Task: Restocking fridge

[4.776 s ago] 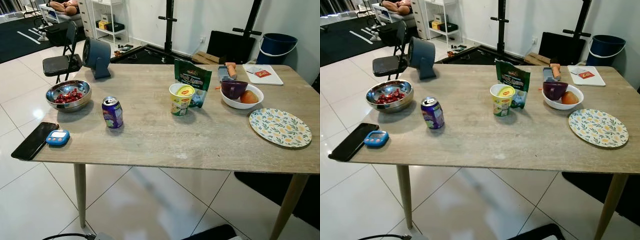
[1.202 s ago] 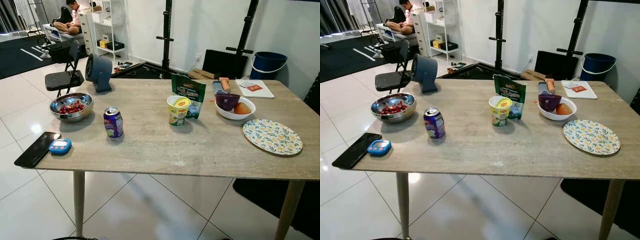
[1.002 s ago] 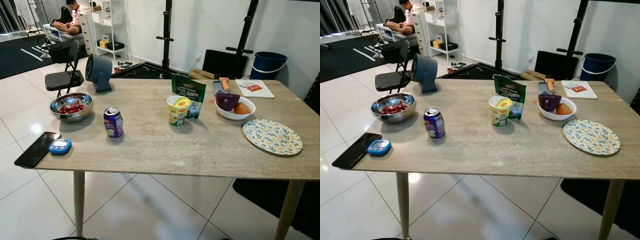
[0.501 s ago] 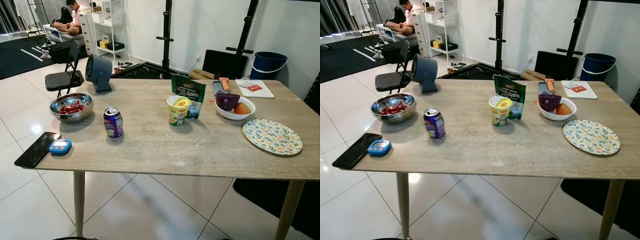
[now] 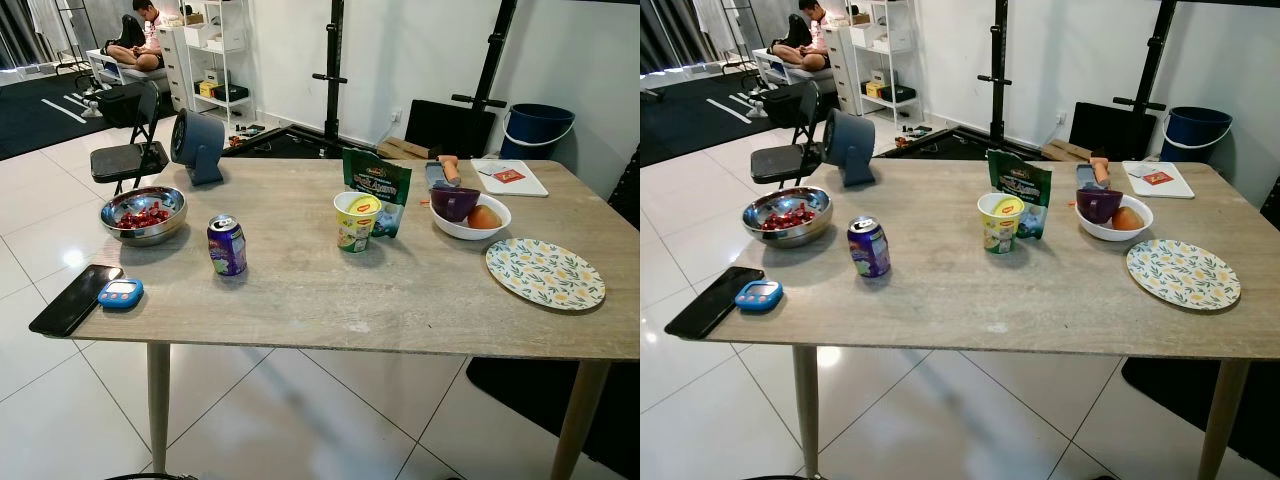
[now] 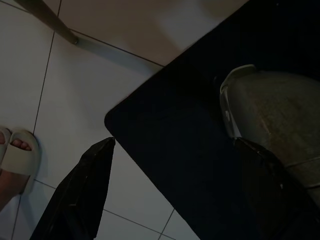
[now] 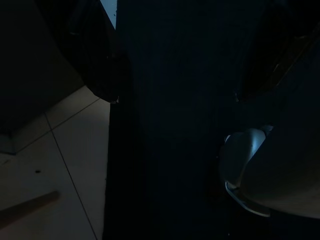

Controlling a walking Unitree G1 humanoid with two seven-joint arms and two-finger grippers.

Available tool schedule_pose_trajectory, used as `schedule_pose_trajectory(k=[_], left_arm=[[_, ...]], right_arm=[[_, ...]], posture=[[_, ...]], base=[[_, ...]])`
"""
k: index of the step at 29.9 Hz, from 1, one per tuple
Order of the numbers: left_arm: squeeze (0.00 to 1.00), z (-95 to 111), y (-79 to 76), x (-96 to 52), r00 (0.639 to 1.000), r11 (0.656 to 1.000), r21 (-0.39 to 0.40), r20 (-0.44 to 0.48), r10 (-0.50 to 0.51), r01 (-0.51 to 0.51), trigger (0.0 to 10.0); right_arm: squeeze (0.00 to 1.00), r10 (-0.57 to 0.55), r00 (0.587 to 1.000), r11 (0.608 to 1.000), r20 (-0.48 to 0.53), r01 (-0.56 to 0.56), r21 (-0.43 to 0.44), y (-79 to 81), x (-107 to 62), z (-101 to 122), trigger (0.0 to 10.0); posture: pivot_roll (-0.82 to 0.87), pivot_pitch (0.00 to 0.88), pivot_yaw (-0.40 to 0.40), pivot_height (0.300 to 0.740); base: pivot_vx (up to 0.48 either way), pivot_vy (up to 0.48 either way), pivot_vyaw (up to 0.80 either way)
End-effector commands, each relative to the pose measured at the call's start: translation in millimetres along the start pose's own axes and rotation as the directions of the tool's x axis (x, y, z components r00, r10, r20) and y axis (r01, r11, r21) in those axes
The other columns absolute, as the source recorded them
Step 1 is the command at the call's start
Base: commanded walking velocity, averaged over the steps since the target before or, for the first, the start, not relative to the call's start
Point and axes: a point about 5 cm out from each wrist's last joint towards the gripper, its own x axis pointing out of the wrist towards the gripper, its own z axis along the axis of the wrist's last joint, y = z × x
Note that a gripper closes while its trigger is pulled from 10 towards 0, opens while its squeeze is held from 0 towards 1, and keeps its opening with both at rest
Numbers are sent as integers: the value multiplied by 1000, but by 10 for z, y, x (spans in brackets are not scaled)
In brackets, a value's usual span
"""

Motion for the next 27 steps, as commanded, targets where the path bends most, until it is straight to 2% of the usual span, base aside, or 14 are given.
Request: schedule_pose_trajectory(k=[1, 13, 27], left_arm=[[0, -41, -144, 10, 998, 999, -19, -27, -48, 48, 10000], [0, -87, -112, 0, 998, 998, -38, -35, -43, 41, 10000], [0, -98, -116, -2, 998, 998, -42, -40, -49, 47, 10000]], right_arm=[[0, 1, 1000, 1000, 0, -1, -12, -18, 0, 14, 10000], [0, 3, 1000, 1000, 1, -3, 9, 16, 3, 15, 10000], [0, 13, 1000, 1000, 0, -13, 8, 55, 5, 12, 10000]], posture=[[-40, 14, -10, 740], [-28, 64, -2, 740], [-27, 65, 1, 740]], base=[[0, 0, 0], [0, 0, 0], [0, 0, 0]])
